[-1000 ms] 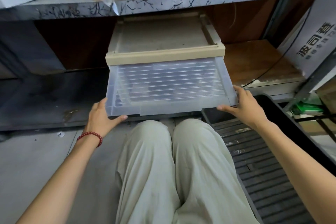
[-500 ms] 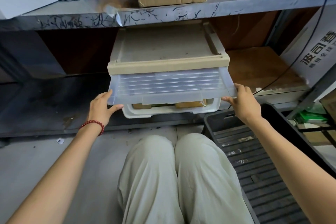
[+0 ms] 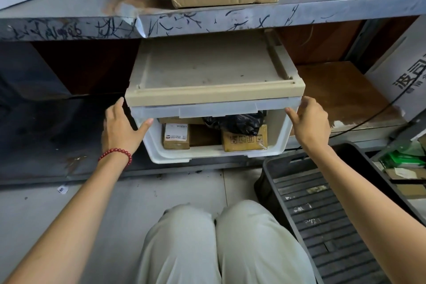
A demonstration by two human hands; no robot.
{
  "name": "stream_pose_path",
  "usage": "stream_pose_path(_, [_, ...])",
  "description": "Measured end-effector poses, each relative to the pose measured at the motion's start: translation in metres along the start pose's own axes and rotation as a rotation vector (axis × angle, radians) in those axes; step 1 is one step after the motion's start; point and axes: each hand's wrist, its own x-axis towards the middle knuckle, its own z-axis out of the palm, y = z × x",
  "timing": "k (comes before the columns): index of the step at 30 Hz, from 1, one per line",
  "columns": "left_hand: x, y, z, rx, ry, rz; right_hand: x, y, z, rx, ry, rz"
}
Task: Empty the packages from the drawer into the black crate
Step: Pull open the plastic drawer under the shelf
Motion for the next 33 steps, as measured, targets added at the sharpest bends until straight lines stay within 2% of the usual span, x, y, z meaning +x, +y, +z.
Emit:
stream_pose_path(4, [0.014, 0.006, 0.004, 0.030, 0.008, -0.034, 0.011, -0.004, 0.003, -0.030, 0.078, -0.014])
stream_pose_path(15, [0.021, 0.022, 0.002, 0.104, 0.031, -0.089, 0.027, -0.004, -0.003, -0.115, 0.045, -0.031])
stream_pose_path(22, [-0.001, 0.028, -0.016, 0.123, 0.047, -0.071, 0.009, -0.007, -0.024, -0.054, 0.034, -0.063])
stream_pose_path(33, [-0.065, 0.071, -0.058, 0.160, 0.062, 0.189, -0.046, -0.039, -0.065, -0.131, -0.090, -0.363])
